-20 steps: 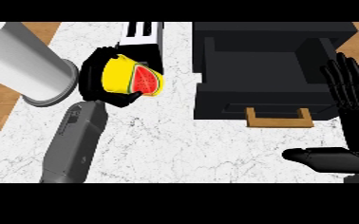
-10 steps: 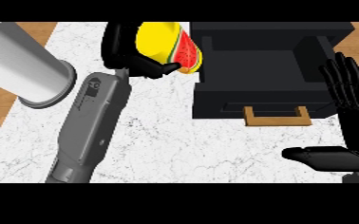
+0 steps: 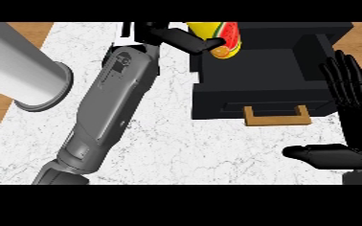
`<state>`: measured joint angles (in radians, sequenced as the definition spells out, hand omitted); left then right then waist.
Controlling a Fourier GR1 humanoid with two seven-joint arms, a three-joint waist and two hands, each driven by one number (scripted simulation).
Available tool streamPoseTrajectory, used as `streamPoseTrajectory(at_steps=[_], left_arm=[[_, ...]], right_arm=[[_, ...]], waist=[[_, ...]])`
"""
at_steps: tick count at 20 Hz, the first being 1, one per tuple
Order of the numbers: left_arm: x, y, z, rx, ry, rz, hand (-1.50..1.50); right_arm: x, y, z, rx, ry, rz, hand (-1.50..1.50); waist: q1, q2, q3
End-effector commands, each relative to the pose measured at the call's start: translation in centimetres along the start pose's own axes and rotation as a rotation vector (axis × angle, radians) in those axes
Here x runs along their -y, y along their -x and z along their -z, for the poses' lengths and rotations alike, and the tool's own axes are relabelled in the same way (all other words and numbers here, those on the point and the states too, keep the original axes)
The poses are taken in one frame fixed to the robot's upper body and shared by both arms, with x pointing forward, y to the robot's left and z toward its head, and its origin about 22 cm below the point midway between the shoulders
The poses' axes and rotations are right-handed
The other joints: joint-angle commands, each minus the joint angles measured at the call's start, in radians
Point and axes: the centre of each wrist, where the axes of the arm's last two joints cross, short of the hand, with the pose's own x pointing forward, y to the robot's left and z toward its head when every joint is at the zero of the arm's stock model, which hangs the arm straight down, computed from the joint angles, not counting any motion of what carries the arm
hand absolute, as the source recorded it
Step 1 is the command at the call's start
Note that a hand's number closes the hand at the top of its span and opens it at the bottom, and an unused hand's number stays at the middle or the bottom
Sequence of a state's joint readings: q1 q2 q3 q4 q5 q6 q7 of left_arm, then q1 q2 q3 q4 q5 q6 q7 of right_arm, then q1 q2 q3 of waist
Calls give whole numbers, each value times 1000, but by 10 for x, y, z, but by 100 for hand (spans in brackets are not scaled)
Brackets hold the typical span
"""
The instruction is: Pick up the cup, place it into the drawer and close the drawer
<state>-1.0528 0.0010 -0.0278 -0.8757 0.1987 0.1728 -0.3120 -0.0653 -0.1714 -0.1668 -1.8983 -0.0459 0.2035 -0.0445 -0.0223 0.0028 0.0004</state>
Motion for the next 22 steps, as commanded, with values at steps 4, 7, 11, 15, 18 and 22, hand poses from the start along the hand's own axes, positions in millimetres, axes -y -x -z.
streamPoseTrajectory(at_steps=[4,7,11,15,18,22], left_arm=[[19,11,13,-112,-4,3,150],[31,17,12,-130,-1,16,150],[46,13,21,-165,5,69,150],[47,29,9,-202,8,79,150],[51,29,11,-223,3,136,150],[47,47,-3,-253,45,230,150]], right_arm=[[-13,-1,-12,2,-3,-6,-150],[-2,-8,-1,32,-14,-9,-150],[14,0,2,17,-16,-20,-150],[14,5,5,20,-19,23,-150],[-2,-2,18,20,-33,0,-150],[3,-9,10,33,-31,-3,-150]], waist=[[-6,1,0],[-14,3,0],[-28,6,0],[-35,8,1],[-41,12,1],[-47,12,0]])
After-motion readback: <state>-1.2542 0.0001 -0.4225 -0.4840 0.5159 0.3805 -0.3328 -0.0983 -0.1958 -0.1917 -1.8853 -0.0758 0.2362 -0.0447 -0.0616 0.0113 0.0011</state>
